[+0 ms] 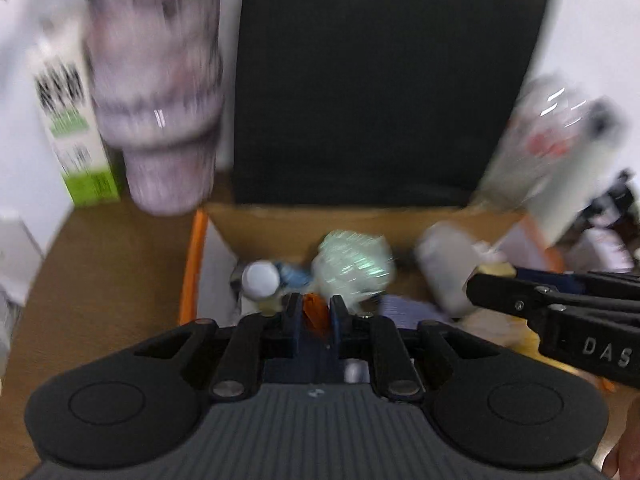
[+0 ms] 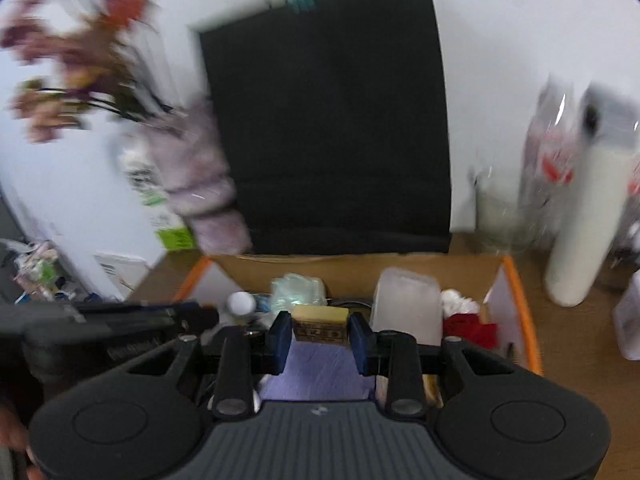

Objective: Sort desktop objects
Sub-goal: 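Lift both held items and carry them over the cardboard box, then open both tools to drop the orange piece and cream block into the box, then move both tools back toward the white round lid and small white cap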

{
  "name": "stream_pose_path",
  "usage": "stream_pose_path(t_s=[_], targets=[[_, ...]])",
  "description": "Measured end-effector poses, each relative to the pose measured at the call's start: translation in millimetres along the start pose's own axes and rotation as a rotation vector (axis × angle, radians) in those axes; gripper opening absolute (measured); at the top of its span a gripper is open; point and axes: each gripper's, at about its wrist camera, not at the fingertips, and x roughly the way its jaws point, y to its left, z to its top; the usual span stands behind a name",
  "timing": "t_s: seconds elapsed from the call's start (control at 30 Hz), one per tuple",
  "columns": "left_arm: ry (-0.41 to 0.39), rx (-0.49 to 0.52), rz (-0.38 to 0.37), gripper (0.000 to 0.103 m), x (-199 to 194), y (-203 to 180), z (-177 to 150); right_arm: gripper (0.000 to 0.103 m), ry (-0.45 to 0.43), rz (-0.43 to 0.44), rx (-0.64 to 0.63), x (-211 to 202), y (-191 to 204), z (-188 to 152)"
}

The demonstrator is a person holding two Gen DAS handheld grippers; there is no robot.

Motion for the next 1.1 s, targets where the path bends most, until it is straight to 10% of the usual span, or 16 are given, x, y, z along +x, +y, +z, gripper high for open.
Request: stream_pose_path(t_s=[0.17,0.23,0.6,0.9,1.1], targets=[[0.067,-0.006,0.065,0.029,37,5,6,0.031,0.120,-0.050,0.054,65,-9,9],[0.054,-0.003,0.055,0.062,35,5,7,0.043,0.147,-0.011,0.064,72,-11,11],[-0.058,0.031,0.100,0.097,-30,1,-6,0.074,0.005,-0.112,-0.016,0,0,8],[-0.134,0.022,0.105,0.103,-104,-14,-67,0.090,-0.095,-0.191,-0.082,-80,13,-52],[-0.231,-0.010,0.046,0.103,-158,-19,-167,0.096,-0.114,-0.167,-0.149,-133,33,-136]])
